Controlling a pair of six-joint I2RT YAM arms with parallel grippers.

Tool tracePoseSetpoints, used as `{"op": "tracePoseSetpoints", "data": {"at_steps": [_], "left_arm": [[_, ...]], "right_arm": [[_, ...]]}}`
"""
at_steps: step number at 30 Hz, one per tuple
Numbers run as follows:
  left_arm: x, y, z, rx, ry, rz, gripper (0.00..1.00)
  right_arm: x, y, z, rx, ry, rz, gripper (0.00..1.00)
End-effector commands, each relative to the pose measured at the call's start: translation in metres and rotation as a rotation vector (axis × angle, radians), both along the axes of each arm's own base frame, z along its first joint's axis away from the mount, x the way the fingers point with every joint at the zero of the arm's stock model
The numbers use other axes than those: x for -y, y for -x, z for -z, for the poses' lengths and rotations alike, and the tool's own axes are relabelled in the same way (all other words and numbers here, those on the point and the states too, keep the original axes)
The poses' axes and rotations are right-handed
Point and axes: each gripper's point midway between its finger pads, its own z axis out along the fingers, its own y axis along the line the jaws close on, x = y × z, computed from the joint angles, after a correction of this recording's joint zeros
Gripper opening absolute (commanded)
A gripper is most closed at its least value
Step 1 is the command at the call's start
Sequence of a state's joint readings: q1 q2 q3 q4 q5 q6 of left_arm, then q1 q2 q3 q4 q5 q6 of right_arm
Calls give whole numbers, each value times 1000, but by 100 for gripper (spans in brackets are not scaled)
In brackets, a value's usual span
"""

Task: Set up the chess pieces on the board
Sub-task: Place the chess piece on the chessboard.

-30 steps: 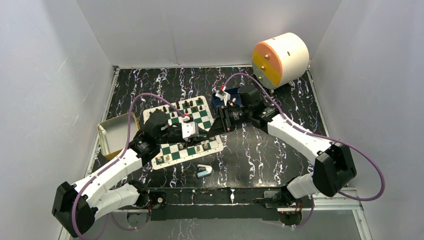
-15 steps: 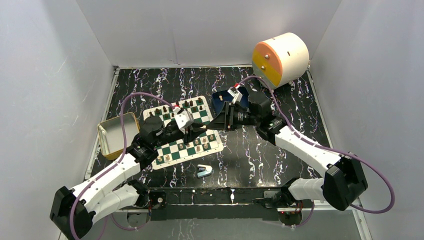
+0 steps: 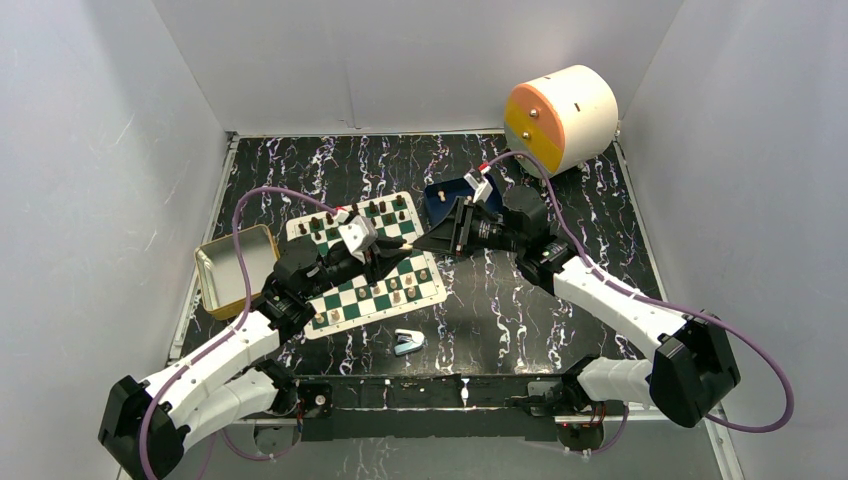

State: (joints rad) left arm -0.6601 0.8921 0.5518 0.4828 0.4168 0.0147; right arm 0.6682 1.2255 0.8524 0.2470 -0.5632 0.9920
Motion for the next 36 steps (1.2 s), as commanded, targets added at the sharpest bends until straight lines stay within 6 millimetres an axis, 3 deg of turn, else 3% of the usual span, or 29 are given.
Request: {"op": "tracePoseSetpoints", "data": {"at_steps": [1,13,19,24,25,26,36], "left_arm": [[-3,-2,-17,46,43,-23,6],[-2,-5,-10,46,23,-26,10],[-8,-5,-4,39,-18,-47,57],[-16,5,6,27,-61,-42,71],[-18,7,8,24,-67,-45,83],[-21,9,9,23,-75,-46,88],[-61,21,20,110,-256,-127,91]], "right_arm": [[-1,0,-21,53,-69,11,35],[-2,-2,-18,56,-64,11,24],[5,-13,-8,102,30,65,23],[21,-25,7,158,187,146,23],[25,-25,14,154,227,148,23],[27,-27,20,152,264,152,22],[53,-29,78,80,608,127,21]]}}
